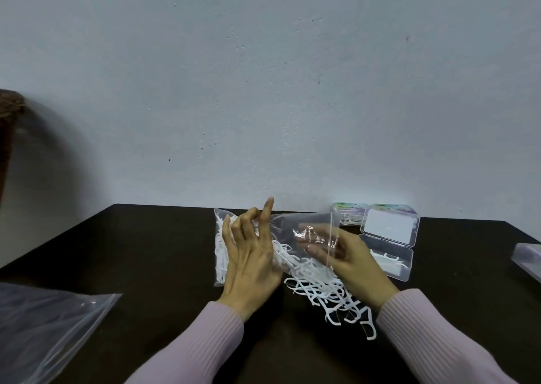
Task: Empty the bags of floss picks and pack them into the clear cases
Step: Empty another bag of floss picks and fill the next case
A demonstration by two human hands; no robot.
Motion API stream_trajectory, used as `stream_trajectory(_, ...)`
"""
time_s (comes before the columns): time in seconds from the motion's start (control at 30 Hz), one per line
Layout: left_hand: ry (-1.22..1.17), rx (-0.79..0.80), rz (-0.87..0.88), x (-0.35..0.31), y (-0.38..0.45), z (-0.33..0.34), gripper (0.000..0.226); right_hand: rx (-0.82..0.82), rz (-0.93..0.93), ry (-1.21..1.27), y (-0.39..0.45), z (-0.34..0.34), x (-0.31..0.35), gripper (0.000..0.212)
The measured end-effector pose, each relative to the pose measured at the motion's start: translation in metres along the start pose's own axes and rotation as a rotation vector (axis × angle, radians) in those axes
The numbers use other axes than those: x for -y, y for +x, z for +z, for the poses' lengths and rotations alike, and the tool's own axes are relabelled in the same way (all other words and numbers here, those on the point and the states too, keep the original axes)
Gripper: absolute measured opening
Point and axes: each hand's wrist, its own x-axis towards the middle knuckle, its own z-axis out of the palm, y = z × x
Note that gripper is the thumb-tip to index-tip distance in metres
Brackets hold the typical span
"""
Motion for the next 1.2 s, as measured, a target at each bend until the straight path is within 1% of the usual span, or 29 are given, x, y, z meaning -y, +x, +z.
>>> stream_trajectory(0.07, 0.005, 0.012, 0.032, 0.003, 0.000, 0.002, 0.128, 0.026, 0.012, 0.077, 0.001, -0.001, -0.002, 0.045)
stream_trajectory(0.13, 0.003, 0.007, 0.073, 0.007, 0.001, 0.002, 0.132, 0.034, 0.013, 0.092, 0.001, -0.004, -0.001, 0.061)
stream_trajectory(0.23, -0.038, -0.005, 0.109, 0.014, 0.004, 0.000, 0.146, 0.038, 0.011, 0.079, 0.001, -0.011, 0.002, 0.070)
stream_trajectory(0.27, -0.059, 0.007, 0.103, 0.016, 0.004, 0.000, 0.147, 0.041, 0.013, 0.082, 0.002, -0.014, 0.002, 0.071)
stream_trajectory(0.33, -0.128, 0.091, 0.041, 0.018, 0.005, -0.002, 0.139, 0.051, 0.015, 0.115, 0.002, -0.018, 0.003, 0.074)
stream_trajectory(0.4, -0.217, 0.225, -0.045, 0.020, 0.005, -0.001, 0.125, 0.058, 0.013, 0.155, 0.001, -0.020, 0.005, 0.072)
stream_trajectory(0.47, -0.315, 0.289, -0.110, 0.024, 0.001, 0.005, 0.111, 0.078, 0.005, 0.161, 0.000, -0.020, 0.007, 0.071)
stream_trajectory(0.53, -0.410, 0.328, -0.148, 0.026, 0.000, 0.007, 0.106, 0.097, 0.000, 0.144, 0.000, -0.018, 0.008, 0.071)
stream_trajectory(0.63, -0.504, 0.393, -0.181, 0.027, -0.001, 0.008, 0.104, 0.092, -0.009, 0.156, 0.000, -0.015, 0.008, 0.071)
stream_trajectory(0.73, -0.494, 0.346, -0.181, 0.026, -0.002, 0.005, 0.094, 0.079, -0.001, 0.167, 0.000, -0.012, 0.006, 0.067)
stream_trajectory(0.8, -0.453, 0.282, -0.166, 0.025, -0.003, 0.006, 0.090, 0.074, 0.016, 0.109, 0.000, -0.011, 0.006, 0.054)
stream_trajectory(0.87, -0.426, 0.205, -0.156, 0.022, -0.004, 0.008, 0.091, 0.081, 0.010, -0.073, 0.001, -0.011, 0.004, 0.035)
stream_trajectory(0.93, -0.420, 0.126, -0.163, 0.020, -0.003, 0.009, 0.096, 0.080, -0.007, -0.253, 0.002, -0.009, 0.001, 0.028)
stream_trajectory(1.0, -0.427, 0.075, -0.180, 0.016, -0.002, 0.006, 0.099, 0.091, 0.007, -0.337, 0.003, -0.007, -0.002, 0.028)
stream_trajectory(1.07, -0.441, 0.048, -0.178, 0.010, -0.002, 0.002, 0.096, 0.093, 0.016, -0.393, 0.003, -0.006, -0.001, 0.035)
stream_trajectory(1.2, -0.414, 0.004, -0.156, 0.003, -0.002, -0.005, 0.094, 0.078, 0.011, -0.378, 0.002, -0.006, 0.003, 0.038)
